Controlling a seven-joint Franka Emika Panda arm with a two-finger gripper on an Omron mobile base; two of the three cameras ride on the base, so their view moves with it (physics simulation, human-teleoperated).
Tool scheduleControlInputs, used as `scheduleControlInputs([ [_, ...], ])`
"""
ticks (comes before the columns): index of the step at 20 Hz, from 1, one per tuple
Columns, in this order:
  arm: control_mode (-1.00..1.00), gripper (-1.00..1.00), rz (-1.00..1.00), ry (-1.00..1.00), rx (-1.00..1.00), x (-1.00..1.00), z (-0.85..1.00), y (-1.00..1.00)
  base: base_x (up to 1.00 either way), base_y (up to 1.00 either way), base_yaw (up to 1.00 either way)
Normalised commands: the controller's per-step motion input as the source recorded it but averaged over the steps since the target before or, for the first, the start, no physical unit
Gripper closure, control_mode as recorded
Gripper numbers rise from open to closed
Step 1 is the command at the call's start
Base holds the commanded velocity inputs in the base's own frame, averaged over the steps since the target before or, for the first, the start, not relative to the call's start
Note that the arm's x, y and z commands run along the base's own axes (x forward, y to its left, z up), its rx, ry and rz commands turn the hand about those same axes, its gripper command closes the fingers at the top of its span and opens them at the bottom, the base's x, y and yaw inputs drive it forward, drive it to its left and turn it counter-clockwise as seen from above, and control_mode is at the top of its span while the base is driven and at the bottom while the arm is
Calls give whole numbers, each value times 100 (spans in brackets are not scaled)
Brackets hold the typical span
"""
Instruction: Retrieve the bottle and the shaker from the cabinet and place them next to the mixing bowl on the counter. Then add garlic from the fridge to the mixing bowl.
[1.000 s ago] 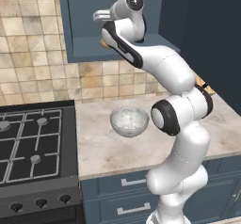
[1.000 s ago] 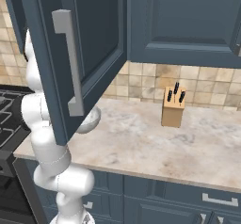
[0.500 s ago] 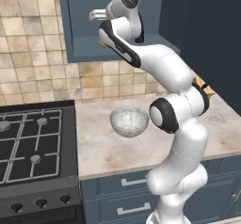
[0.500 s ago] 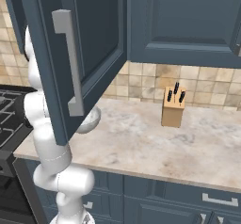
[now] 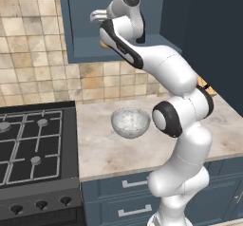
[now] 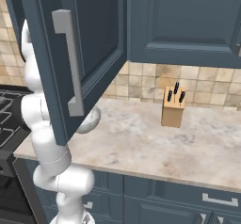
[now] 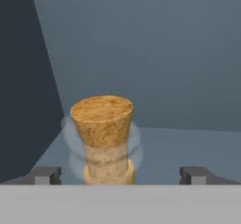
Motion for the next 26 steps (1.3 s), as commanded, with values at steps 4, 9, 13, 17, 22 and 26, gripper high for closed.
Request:
scheduleControlInputs([
  [4, -100, -100, 3, -17, -3, 0, 0, 0, 0, 0, 0],
  [9, -100, -100, 12, -16, -4, 0, -7, 0, 0, 0, 0],
  [13, -100, -100, 5, -5, 0, 0, -4, -9, 0, 0, 0],
  [17, -100, 100, 1, 0, 0, 0, 0, -3, 0, 0, 0],
  [22, -100, 100, 0, 0, 0, -7, 0, 0, 0, 0, 0],
  [26, -100, 100, -1, 0, 0, -35, 8, -1, 0, 0, 0],
])
